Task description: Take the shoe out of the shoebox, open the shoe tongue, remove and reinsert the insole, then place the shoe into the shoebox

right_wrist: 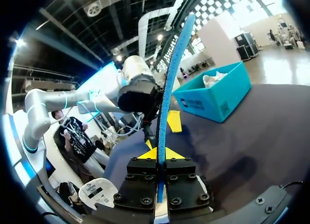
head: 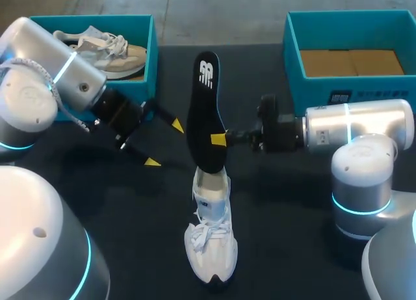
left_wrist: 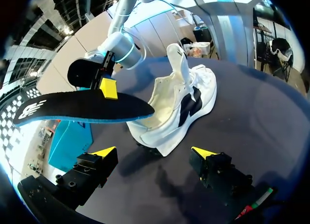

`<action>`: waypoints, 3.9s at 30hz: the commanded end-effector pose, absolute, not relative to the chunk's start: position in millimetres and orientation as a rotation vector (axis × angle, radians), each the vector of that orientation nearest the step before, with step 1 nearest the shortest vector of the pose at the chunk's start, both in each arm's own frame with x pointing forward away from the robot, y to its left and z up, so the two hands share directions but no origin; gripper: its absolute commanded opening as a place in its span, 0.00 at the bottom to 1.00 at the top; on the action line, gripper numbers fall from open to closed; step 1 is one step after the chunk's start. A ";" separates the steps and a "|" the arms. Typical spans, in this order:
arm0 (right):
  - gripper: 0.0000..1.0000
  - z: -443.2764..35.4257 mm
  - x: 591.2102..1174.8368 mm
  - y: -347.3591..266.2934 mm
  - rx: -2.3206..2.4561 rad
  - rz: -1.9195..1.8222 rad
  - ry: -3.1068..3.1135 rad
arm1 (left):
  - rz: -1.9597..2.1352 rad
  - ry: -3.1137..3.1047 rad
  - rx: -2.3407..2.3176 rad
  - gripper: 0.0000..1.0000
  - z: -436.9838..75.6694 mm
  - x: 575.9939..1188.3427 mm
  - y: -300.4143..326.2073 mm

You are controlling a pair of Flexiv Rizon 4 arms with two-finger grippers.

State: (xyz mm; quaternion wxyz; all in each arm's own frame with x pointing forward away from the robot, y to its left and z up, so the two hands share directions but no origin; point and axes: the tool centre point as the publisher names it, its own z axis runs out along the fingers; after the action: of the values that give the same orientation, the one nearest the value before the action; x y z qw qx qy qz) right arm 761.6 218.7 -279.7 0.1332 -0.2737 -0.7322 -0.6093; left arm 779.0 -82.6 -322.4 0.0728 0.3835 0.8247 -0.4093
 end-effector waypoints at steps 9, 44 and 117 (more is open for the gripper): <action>0.00 -283.0 756.9 220.8 -0.783 -1.776 -2.122 | -1.217 2.511 1.123 1.00 -329.3 777.9 -82.1; 0.00 -302.5 751.2 196.9 -0.803 -1.797 -2.094 | -1.258 2.594 1.105 1.00 -346.8 772.7 -91.9; 0.00 -295.8 755.3 224.3 -0.718 -1.852 -2.105 | -1.258 2.594 1.105 1.00 -346.8 772.7 -91.9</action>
State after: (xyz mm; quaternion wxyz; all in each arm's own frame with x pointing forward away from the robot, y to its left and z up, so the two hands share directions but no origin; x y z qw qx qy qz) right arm 755.0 220.0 -295.6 0.1244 -0.2441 -0.7191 -0.6387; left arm 772.6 -91.5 -346.7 0.0276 0.3575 0.8392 -0.4089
